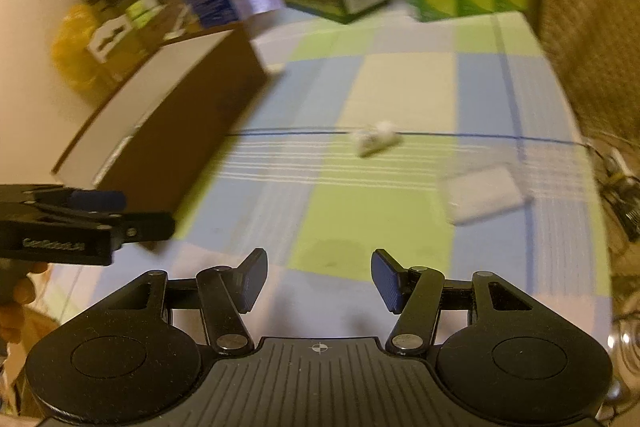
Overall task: Organize objects
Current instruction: 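Grasp the white pill bottle with the left tool while the right tool grasps the clear case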
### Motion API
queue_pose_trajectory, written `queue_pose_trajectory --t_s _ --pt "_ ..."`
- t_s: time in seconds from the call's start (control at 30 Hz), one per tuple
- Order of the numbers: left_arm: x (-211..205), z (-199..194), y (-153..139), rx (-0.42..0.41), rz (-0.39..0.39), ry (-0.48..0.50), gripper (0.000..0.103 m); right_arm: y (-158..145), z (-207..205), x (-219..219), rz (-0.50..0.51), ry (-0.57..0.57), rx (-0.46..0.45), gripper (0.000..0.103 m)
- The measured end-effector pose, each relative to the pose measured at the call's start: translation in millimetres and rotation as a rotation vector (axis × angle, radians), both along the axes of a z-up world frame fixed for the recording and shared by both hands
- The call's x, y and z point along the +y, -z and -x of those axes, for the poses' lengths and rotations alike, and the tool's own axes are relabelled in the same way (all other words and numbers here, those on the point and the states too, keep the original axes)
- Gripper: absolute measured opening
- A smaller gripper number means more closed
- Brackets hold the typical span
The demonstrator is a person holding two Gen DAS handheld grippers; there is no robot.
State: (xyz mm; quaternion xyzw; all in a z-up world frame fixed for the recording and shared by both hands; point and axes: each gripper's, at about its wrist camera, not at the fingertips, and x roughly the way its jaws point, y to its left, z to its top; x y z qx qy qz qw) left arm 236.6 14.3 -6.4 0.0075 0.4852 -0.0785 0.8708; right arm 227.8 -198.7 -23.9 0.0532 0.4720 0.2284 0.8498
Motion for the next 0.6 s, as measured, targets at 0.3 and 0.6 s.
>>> queue_pose_trajectory --t_s 0.3,0.6 --pt "-32 -20 13 0.009 -0.009 0.076 0.083 10 -9 -43 0.014 0.171 0.025 0.055" --pt "-52 -55 25 -0.013 -0.048 0.122 0.083 21 -45 -77 -0.042 0.384 0.058 0.055"
